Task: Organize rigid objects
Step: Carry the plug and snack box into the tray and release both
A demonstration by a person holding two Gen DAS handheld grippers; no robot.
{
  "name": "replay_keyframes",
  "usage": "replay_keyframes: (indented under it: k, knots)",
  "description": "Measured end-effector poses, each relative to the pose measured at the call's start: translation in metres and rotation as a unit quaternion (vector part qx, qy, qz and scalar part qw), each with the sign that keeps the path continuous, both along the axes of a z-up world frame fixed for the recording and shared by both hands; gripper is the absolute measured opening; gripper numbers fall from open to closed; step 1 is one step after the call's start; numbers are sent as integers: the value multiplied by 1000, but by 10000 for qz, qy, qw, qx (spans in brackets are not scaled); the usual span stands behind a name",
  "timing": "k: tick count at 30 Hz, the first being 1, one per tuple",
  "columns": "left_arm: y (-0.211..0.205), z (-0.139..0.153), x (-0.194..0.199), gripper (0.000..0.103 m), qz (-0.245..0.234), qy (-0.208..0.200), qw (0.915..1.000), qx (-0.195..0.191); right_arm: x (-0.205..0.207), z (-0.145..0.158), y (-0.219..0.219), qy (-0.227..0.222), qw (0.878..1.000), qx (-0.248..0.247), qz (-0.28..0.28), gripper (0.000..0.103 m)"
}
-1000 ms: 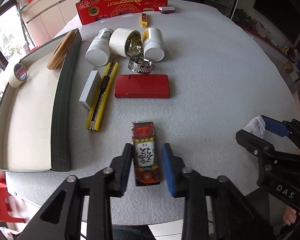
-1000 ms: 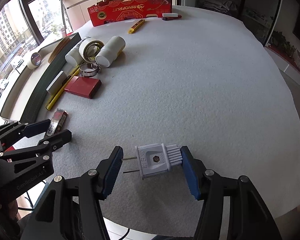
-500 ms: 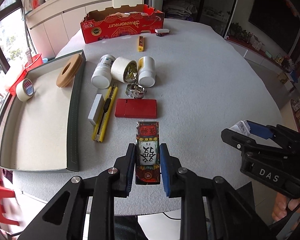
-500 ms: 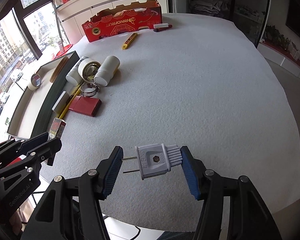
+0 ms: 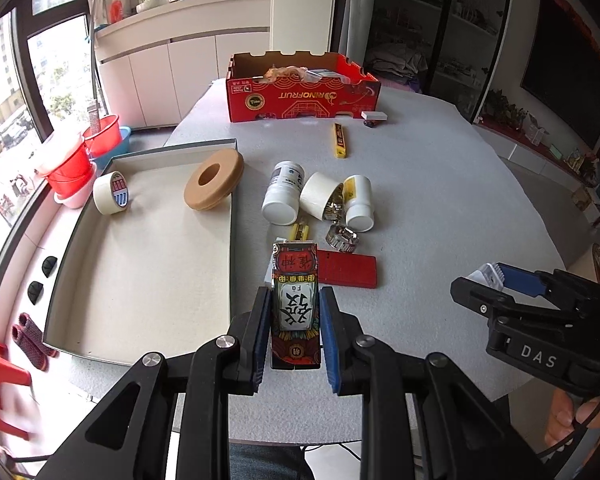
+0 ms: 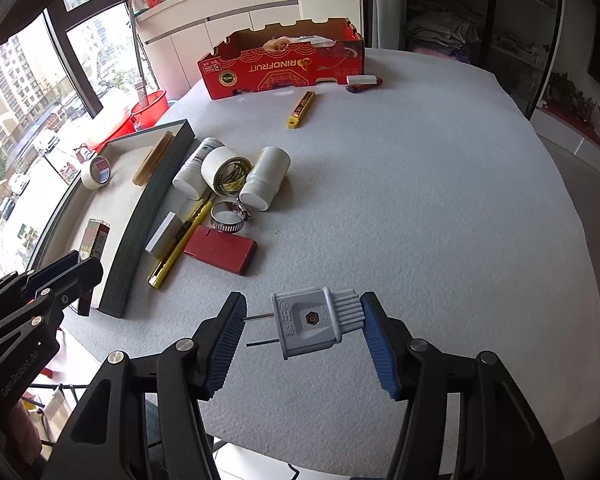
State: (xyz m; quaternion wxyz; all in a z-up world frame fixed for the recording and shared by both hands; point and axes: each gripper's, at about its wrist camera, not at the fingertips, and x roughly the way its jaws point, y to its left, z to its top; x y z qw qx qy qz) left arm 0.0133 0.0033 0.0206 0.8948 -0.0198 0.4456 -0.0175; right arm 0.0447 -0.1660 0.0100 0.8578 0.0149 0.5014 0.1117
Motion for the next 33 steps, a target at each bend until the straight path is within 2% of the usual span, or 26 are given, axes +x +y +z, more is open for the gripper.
replay_keyframes:
  k: [18, 27, 33]
  knots:
    - [104, 1, 15, 26, 1192, -65, 9928, 32, 35, 21, 108, -170, 9951, 145, 961, 60]
    - [140, -7, 44, 26, 1672, -88, 9857, 190, 69, 33, 157, -239, 9919, 210, 1233, 60]
    - [160, -17, 66, 26, 1975, -79, 9800, 214, 100, 32, 194, -250, 9885, 62, 1491, 60]
